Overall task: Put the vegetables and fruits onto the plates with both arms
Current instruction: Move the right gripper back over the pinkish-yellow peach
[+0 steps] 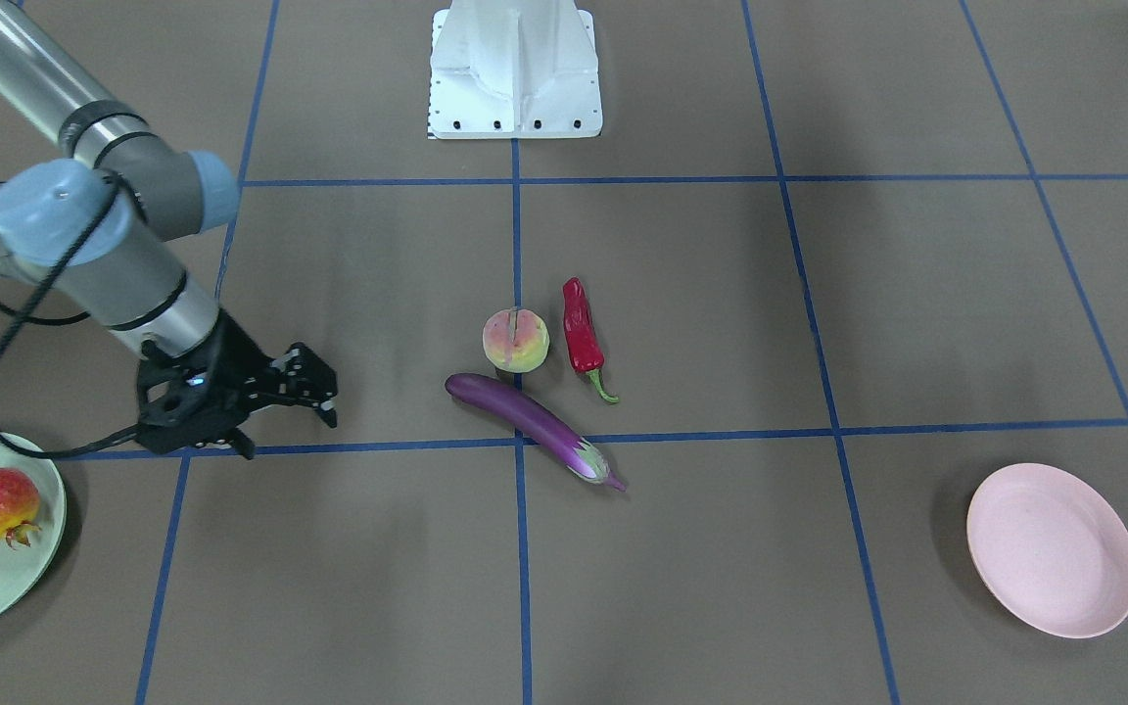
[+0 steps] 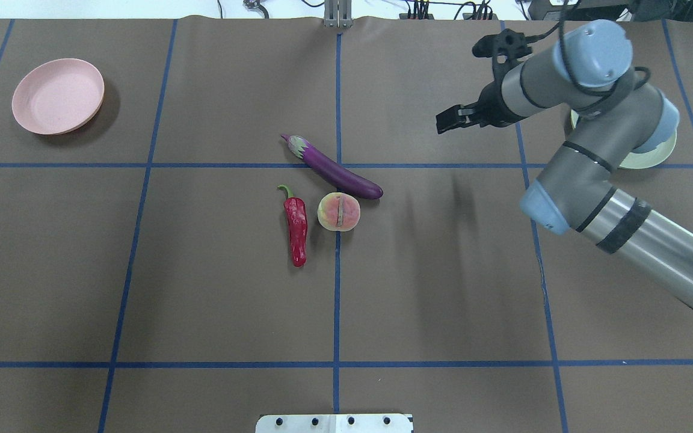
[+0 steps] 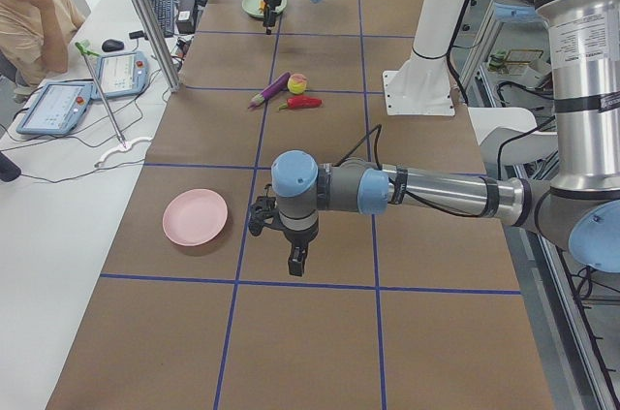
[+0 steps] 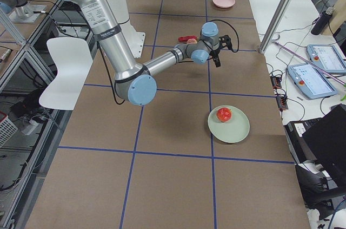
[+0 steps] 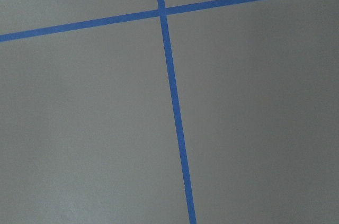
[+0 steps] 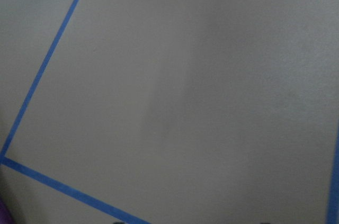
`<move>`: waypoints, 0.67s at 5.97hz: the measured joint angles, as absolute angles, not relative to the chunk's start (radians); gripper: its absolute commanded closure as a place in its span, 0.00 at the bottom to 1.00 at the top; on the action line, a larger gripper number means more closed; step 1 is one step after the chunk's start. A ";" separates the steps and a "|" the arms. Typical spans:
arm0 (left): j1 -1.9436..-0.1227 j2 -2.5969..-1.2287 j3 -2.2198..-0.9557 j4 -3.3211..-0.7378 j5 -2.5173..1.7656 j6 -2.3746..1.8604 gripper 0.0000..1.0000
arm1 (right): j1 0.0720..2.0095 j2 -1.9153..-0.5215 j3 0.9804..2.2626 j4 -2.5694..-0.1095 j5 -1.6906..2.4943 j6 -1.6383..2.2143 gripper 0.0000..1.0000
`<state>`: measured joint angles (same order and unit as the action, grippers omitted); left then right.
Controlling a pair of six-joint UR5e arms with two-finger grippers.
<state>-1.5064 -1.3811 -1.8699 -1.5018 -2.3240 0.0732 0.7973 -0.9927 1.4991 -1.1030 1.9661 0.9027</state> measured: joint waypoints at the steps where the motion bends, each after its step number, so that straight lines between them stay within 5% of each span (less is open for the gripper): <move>1: -1.506 -1.382 -1.870 -1.502 -2.324 0.073 0.00 | 0.720 -0.890 1.506 -1.247 1.881 0.987 0.02; 4: -1.506 -1.382 -1.871 -1.503 -2.324 0.074 0.00 | 0.533 -0.684 1.429 -1.428 1.665 1.235 0.02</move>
